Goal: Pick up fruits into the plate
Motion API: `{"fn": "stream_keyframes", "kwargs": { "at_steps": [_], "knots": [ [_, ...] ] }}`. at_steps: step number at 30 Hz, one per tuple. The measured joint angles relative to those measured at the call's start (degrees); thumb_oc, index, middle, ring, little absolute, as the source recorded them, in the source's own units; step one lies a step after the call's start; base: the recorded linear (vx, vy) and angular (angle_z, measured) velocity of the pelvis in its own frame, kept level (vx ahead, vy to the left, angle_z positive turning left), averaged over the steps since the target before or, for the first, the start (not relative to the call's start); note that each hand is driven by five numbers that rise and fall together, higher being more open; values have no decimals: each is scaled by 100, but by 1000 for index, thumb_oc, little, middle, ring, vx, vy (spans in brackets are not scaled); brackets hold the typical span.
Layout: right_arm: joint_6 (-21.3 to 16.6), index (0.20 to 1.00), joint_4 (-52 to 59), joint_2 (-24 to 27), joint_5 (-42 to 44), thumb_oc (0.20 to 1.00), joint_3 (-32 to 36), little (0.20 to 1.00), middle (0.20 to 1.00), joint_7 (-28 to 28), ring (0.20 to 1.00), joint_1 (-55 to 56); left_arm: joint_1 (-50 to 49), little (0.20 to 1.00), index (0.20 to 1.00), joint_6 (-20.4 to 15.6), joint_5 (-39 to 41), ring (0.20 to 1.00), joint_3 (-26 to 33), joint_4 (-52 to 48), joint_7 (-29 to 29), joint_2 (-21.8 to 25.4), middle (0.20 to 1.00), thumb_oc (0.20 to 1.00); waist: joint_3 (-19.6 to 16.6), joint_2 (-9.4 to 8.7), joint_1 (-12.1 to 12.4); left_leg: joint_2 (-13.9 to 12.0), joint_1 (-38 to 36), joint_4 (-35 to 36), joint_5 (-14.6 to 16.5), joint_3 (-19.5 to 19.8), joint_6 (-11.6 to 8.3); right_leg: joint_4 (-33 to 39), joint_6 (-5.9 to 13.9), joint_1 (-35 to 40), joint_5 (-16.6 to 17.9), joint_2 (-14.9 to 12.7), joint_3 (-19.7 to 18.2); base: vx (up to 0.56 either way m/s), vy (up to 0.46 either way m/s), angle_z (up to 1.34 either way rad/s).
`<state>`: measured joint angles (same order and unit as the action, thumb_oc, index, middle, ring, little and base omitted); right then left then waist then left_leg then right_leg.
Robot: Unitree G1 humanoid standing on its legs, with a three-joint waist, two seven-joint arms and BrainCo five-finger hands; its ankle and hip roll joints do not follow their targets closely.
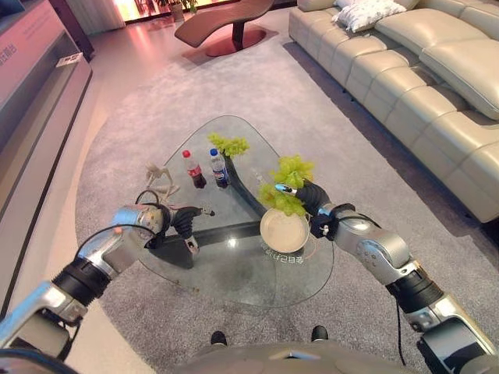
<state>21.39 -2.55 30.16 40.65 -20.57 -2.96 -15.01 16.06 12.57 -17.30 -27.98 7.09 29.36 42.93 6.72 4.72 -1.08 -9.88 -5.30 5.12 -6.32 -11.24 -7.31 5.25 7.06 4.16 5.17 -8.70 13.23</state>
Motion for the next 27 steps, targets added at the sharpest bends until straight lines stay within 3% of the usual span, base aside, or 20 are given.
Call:
{"fn": "stream_keyframes", "kwargs": {
  "at_steps": [2,5,9,11,19,27],
  "knots": [
    [-102,200,-294,15,-190,200,85,200,200,7,200,115,-212,1000,1000,118,285,1000,47,258,-350,-174,1000,1000,95,-36,28,-3,42,-1,-4,10,-4,-1,-1,-49,1,8,0,-125,-26,0],
    [-521,200,-1141,-3,-633,200,213,200,200,83,200,253,-570,1000,1000,44,938,1000,314,1353,-1383,-787,1000,1000,243,-123,95,-13,318,-2,-46,56,-7,-2,-6,-291,49,24,18,-120,-45,4],
    [-906,200,-1915,-16,-892,200,225,200,200,35,200,264,-902,1000,1000,-507,1377,1000,752,2349,-2484,-1224,1000,1000,581,-334,239,-21,453,-4,-66,107,-12,-2,-16,-393,59,33,69,-70,-66,7],
    [-1224,200,-2674,-16,-1116,200,239,200,200,-21,200,213,-1007,1000,1000,-1059,1397,1000,1266,3150,-3061,-1748,1000,1000,668,-426,356,-20,509,-4,-66,219,-12,1,-12,-373,53,32,186,11,-55,20],
    [-1869,200,-3058,-8,-2169,200,250,200,200,-374,200,-440,-1296,1000,1000,-1806,1375,1000,1541,4219,-4023,-1778,1000,1000,1091,-587,703,-6,747,-4,-138,391,-8,1,-11,-468,52,25,371,-20,-23,13],
    [-1985,200,-3108,-28,-2667,200,241,200,200,-615,200,-908,-1243,1000,1000,-2069,1322,1000,1563,4447,-4434,-1775,1000,1000,1456,-587,842,8,990,-6,-190,553,-5,-1,-13,-608,54,26,485,7,3,9]
  ]
}}
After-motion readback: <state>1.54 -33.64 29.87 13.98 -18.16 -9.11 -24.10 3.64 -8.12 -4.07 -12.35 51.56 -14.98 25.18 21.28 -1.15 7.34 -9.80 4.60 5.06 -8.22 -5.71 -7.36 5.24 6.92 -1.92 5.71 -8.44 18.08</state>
